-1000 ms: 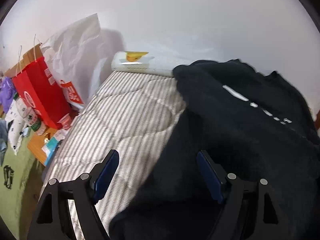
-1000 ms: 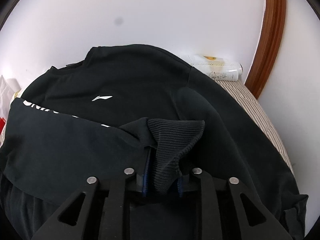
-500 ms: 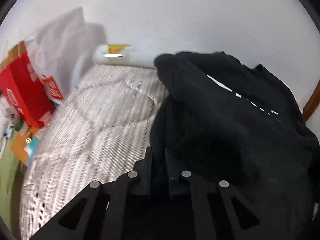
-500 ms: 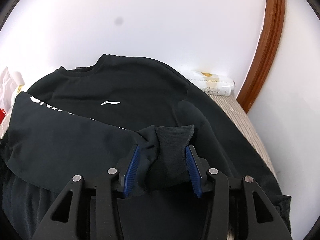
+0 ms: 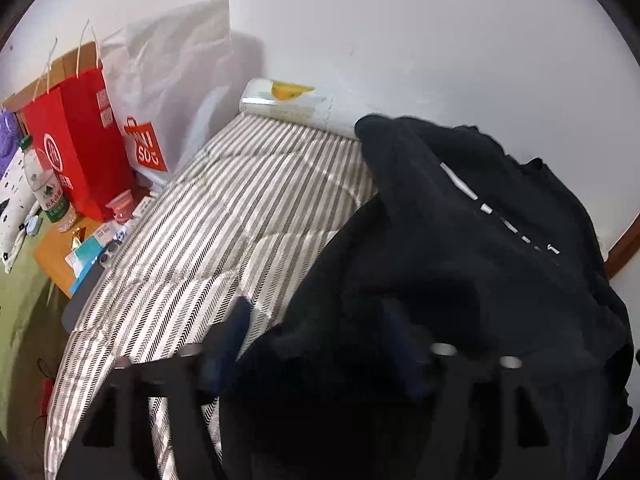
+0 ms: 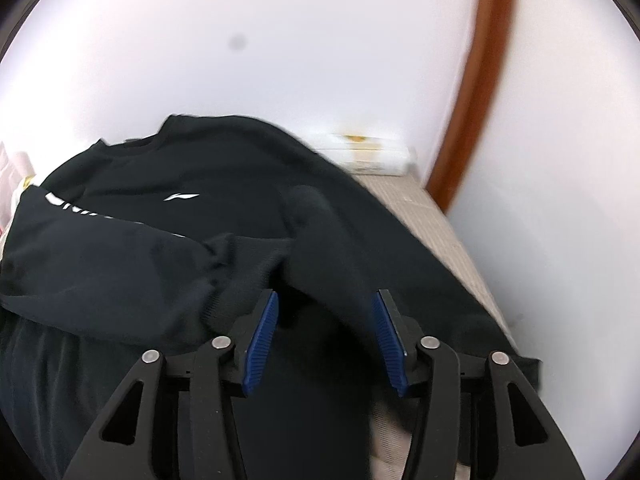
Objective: Fold small clothes
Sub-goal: 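Reach the right tool to the plain sleeve cuff and grasp it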
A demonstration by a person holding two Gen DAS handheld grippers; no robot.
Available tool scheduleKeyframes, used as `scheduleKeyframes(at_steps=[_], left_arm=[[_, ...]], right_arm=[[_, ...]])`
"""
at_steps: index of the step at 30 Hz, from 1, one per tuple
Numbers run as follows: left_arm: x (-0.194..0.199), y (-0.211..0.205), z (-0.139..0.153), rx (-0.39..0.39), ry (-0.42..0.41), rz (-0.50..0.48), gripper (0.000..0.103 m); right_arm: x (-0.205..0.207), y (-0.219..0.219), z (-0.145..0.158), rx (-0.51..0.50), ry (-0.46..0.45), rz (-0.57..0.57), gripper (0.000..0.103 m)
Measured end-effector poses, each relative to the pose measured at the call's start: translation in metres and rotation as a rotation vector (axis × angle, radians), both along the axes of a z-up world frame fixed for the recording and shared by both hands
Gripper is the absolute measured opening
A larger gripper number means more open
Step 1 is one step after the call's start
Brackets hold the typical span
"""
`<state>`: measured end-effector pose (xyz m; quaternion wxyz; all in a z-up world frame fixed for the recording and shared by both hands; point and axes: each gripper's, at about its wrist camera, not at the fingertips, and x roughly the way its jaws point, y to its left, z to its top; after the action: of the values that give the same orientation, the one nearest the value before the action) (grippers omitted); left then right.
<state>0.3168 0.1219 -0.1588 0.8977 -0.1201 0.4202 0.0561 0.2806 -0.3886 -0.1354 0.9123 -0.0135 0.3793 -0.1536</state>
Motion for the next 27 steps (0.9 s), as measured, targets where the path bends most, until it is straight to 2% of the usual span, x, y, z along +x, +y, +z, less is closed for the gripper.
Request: scheduleKeyframes(at_steps=[3, 7, 14, 17, 21, 27], left_arm=[[-0.002, -0.014, 0.009, 0.014, -0.022, -0.017, 0.07], [-0.003, -0.039, 0.021, -0.001, -0.046, -0.044, 0.071], [0.001, -0.083, 0.028, 0.011, -0.059, -0.075, 0.071], [0.004, -0.096, 0.028, 0.025, -0.048, -0.083, 0.071], [0.006, -0.107, 0.028, 0.049, -0.034, -0.093, 0.071], [0.004, -0.112, 0.027, 0.076, -0.023, -0.099, 0.071]], right_arm=[[-0.025, -0.029, 0.003, -0.011, -0.01, -0.062, 0.062], [-0.06, -0.074, -0.003, -0.042, 0.01, -0.171, 0.063], [-0.112, -0.148, -0.03, 0.058, 0.031, -0.328, 0.063], [-0.115, -0.155, -0.042, 0.109, 0.031, -0.321, 0.063], [-0.109, -0.149, -0.052, 0.176, 0.01, -0.252, 0.063], [-0.122, -0.122, -0.049, 0.16, -0.044, -0.168, 0.063]])
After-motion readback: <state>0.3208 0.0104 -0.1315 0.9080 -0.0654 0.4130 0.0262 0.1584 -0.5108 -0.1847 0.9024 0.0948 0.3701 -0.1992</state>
